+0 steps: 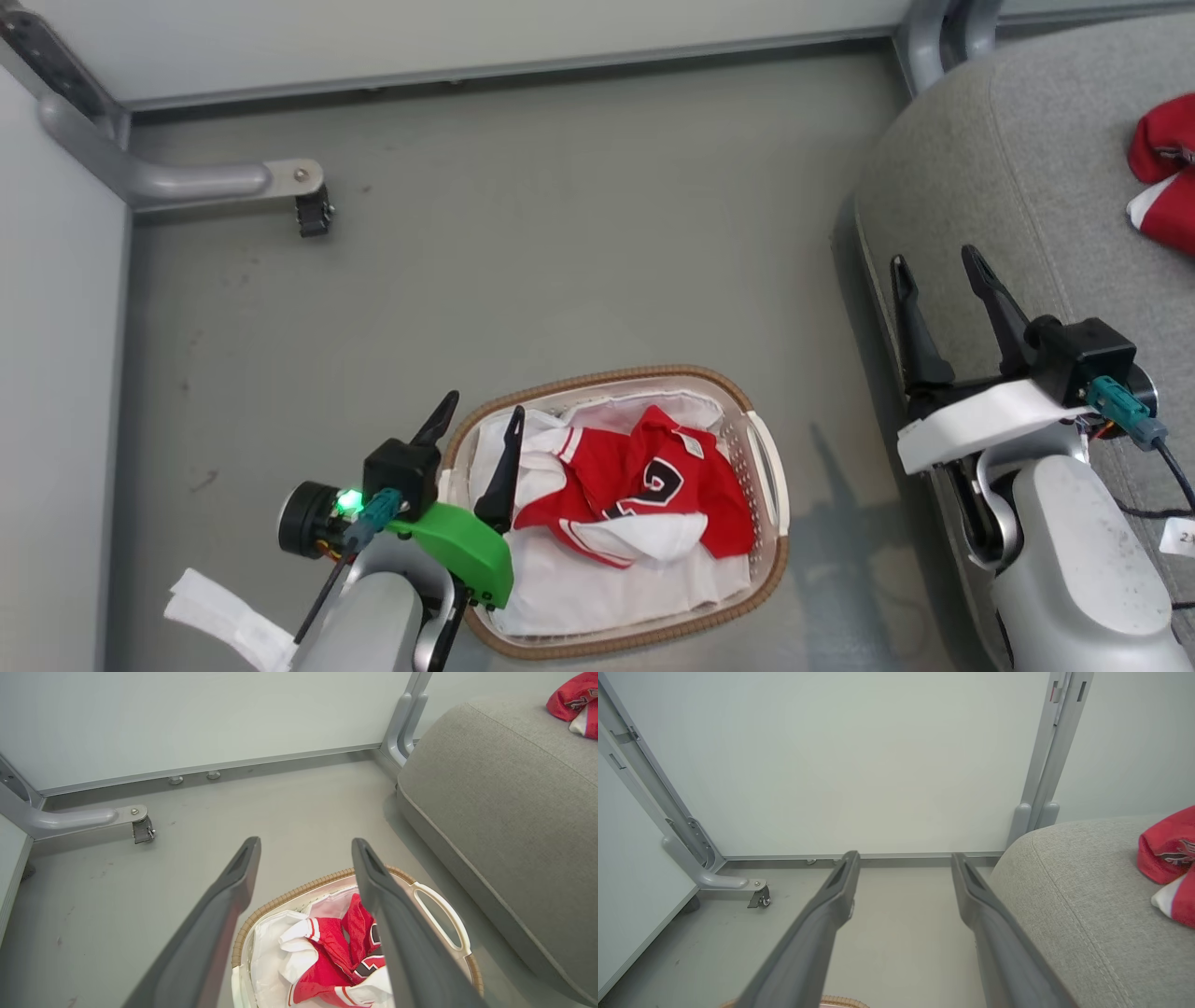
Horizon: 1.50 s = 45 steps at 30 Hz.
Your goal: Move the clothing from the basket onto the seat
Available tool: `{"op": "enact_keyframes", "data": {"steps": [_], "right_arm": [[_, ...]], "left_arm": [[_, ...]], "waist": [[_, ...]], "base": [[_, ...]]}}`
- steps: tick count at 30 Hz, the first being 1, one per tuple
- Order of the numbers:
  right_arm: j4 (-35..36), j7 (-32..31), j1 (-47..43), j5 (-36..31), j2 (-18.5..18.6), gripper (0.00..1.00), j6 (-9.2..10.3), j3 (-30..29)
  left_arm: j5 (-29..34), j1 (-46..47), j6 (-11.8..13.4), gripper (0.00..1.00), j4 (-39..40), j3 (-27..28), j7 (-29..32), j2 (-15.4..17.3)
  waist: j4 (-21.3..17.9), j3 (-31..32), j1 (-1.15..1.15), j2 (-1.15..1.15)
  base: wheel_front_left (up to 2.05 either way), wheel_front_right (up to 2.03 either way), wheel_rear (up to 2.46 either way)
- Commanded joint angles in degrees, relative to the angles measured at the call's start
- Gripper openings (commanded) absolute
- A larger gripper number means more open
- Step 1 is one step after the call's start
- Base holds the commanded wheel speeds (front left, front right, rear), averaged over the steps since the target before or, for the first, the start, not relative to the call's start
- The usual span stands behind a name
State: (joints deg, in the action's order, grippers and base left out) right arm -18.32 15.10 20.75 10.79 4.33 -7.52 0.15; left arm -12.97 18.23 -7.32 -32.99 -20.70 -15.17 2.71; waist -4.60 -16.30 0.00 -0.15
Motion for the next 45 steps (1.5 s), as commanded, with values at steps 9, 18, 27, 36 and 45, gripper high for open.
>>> {"op": "enact_keyframes", "data": {"steps": [9, 18, 27, 36, 45], "right_arm": [[2.2, 0.1, 5.4, 0.9, -1.1, 1.00, 0.06, 2.1], [3.6, 0.1, 7.4, 2.4, -1.3, 1.00, 0.06, 4.0], [4.0, 0.1, 9.3, 4.9, -1.4, 1.00, 0.06, 5.6], [4.9, 0.1, 10.1, 6.1, -1.4, 1.00, 0.06, 6.2], [5.2, 0.1, 11.5, 6.8, -1.4, 1.00, 0.06, 7.3]], "left_arm": [[0.2, 10.7, -0.2, 1.00, -14.0, -13.8, 0.0, 2.7], [-2.3, 19.2, -0.2, 1.00, -28.3, -27.1, 0.9, 3.9], [-0.4, 27.7, 0.2, 1.00, -37.3, -34.2, 6.4, 3.6], [1.1, 31.9, 0.3, 1.00, -39.6, -37.1, 7.6, 3.3], [0.2, 34.2, -0.1, 1.00, -40.2, -38.1, 5.1, 2.2]], "waist": [[-10.2, -17.2, 0.00, 0.15], [-12.4, -23.4, 0.00, 0.15], [-13.5, -29.0, 0.00, 0.15], [-14.6, -32.8, 0.00, 0.15], [-14.7, -34.6, 0.00, 0.15]], "base": [[0.00, 0.00, 0.00], [0.00, 0.00, 0.00], [0.00, 0.00, 0.00], [0.00, 0.00, 0.00], [0.00, 0.00, 0.00]]}}
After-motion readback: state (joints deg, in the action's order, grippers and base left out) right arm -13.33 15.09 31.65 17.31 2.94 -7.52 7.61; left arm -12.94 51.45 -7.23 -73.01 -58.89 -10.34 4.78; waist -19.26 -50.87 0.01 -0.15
